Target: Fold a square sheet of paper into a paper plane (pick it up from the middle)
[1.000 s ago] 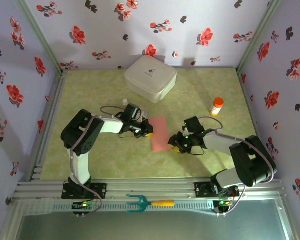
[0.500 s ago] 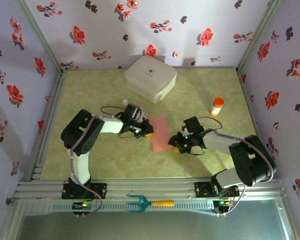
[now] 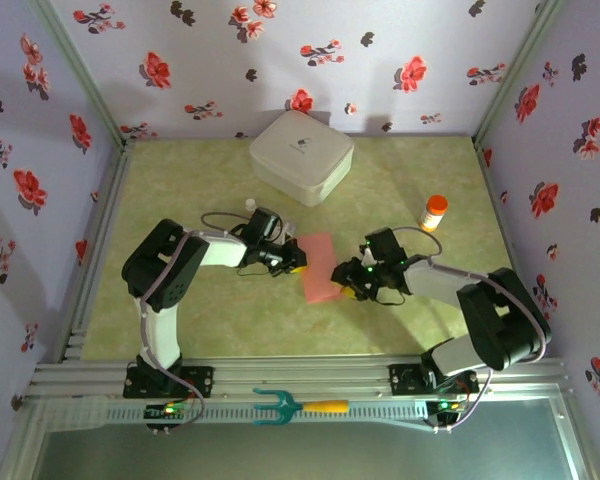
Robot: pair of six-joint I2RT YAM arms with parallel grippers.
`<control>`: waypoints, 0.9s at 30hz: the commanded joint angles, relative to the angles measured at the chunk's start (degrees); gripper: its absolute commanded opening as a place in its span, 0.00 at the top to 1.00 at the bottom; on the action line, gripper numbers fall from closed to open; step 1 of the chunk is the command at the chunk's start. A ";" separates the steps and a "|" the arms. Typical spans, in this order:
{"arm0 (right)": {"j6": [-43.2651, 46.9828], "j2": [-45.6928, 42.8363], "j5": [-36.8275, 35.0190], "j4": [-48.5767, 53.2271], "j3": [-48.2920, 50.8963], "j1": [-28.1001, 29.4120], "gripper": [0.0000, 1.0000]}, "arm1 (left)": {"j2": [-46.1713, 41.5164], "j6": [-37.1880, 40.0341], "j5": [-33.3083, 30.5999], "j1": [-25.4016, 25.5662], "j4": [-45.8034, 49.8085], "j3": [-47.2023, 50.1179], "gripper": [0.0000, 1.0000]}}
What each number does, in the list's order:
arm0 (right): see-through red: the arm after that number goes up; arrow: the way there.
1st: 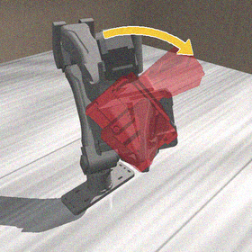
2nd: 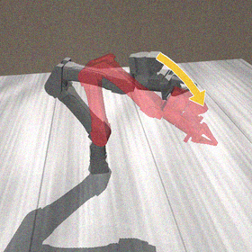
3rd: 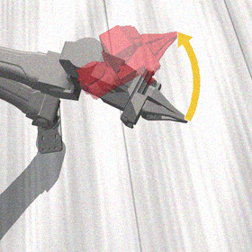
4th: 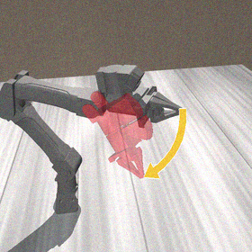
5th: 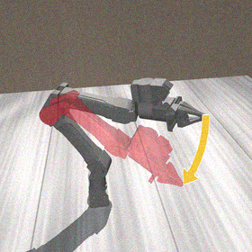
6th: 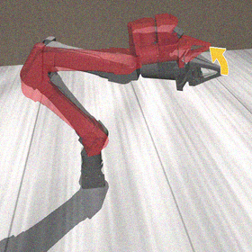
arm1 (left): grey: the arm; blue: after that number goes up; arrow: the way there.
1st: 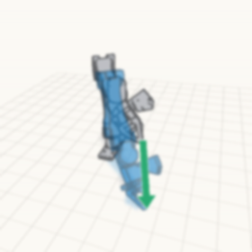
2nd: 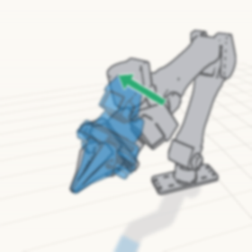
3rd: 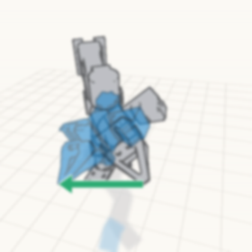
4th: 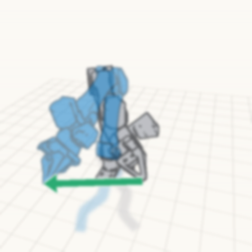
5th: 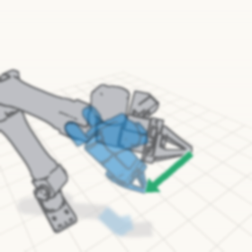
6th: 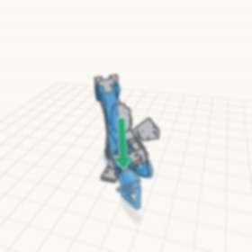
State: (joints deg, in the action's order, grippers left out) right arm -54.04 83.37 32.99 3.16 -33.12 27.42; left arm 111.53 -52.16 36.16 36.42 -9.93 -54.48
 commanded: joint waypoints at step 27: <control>13.15 15.58 10.03 -3.65 -11.26 -5.94 0.85 | -1.19 2.82 -0.13 -0.12 3.78 -2.98 0.87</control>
State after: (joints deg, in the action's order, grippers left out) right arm -41.95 98.08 42.46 -1.08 -42.85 21.85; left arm 111.53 -51.55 36.27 36.38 -7.90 -55.79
